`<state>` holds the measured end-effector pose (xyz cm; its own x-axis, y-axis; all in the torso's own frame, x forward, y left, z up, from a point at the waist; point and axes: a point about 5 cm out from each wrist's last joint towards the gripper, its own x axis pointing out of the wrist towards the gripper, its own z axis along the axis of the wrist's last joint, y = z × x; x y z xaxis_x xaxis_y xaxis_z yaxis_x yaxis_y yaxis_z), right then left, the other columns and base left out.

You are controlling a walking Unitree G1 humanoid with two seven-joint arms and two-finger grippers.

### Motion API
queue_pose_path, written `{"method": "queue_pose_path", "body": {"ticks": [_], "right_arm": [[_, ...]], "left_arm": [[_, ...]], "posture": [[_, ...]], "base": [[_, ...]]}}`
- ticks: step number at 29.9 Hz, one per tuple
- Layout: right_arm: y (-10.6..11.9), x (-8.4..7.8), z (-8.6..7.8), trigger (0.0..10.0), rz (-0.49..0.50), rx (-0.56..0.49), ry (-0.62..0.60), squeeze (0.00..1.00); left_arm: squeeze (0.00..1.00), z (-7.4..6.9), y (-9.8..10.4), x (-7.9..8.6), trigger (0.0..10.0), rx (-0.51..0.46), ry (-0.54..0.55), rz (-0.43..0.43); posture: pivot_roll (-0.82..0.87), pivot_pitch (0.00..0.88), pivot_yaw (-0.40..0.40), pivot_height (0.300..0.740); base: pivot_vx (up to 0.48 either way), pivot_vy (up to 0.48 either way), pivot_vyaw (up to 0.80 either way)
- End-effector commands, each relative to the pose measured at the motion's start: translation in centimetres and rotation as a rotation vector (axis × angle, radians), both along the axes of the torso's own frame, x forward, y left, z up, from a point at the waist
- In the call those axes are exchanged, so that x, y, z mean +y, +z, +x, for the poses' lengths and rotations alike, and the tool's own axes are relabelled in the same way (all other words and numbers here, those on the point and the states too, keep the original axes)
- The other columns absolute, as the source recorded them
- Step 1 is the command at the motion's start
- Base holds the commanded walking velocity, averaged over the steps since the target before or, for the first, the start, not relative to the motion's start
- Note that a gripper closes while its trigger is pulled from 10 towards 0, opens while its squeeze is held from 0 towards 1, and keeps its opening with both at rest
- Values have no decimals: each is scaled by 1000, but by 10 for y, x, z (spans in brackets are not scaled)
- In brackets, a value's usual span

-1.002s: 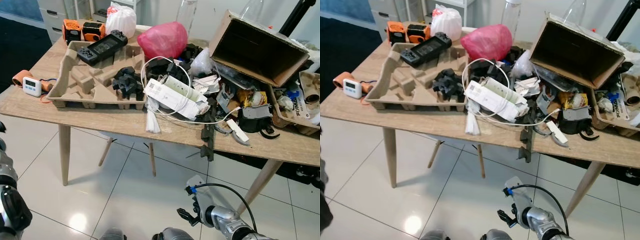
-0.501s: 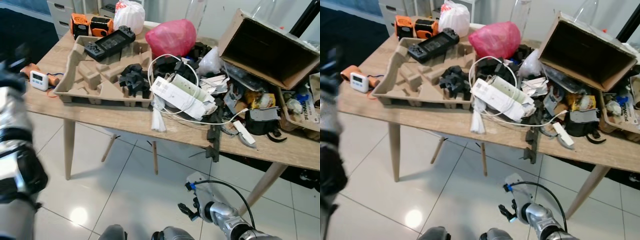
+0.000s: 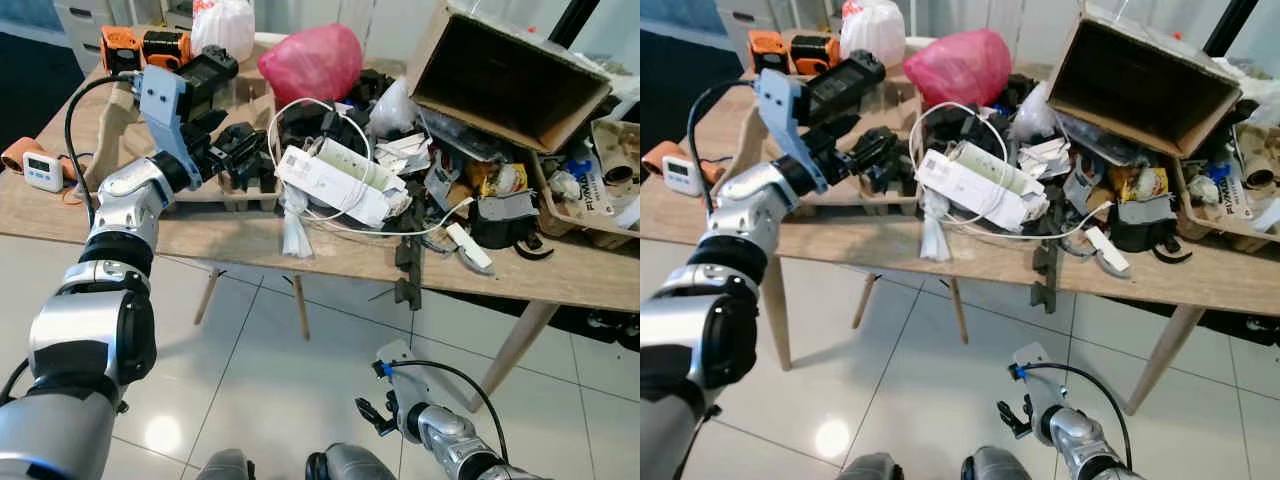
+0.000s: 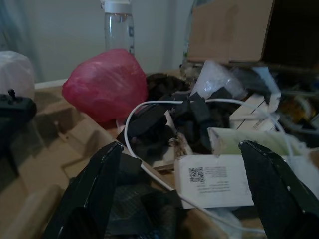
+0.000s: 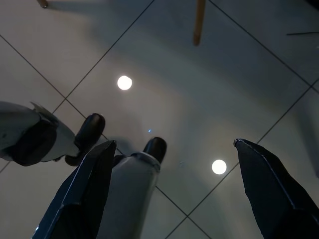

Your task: Picking trash to rubbish bin

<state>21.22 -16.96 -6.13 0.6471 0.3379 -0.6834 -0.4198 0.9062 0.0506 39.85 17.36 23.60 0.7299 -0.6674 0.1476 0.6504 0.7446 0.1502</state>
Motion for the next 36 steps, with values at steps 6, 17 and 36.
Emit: {"method": "queue_pose_path", "body": {"ticks": [6, 17, 36], "right_arm": [[-6, 1, -12, 10000, 9, 4, -15, 0], [-7, 3, -17, 10000, 25, -13, -21, 0], [-8, -1, -25, 10000, 29, -33, -28, 0]], "left_arm": [[0, 5, 3, -7, 10000, -62, 94, 201], [0, 9, 2, -20, 10000, -128, 181, 349], [0, 12, -13, -26, 0, -17, 229, 276]], "posture": [[125, 175, -43, 740], [74, 221, -39, 740], [16, 253, -48, 740]], "base": [[0, 0, 0], [0, 0, 0], [0, 0, 0]]}}
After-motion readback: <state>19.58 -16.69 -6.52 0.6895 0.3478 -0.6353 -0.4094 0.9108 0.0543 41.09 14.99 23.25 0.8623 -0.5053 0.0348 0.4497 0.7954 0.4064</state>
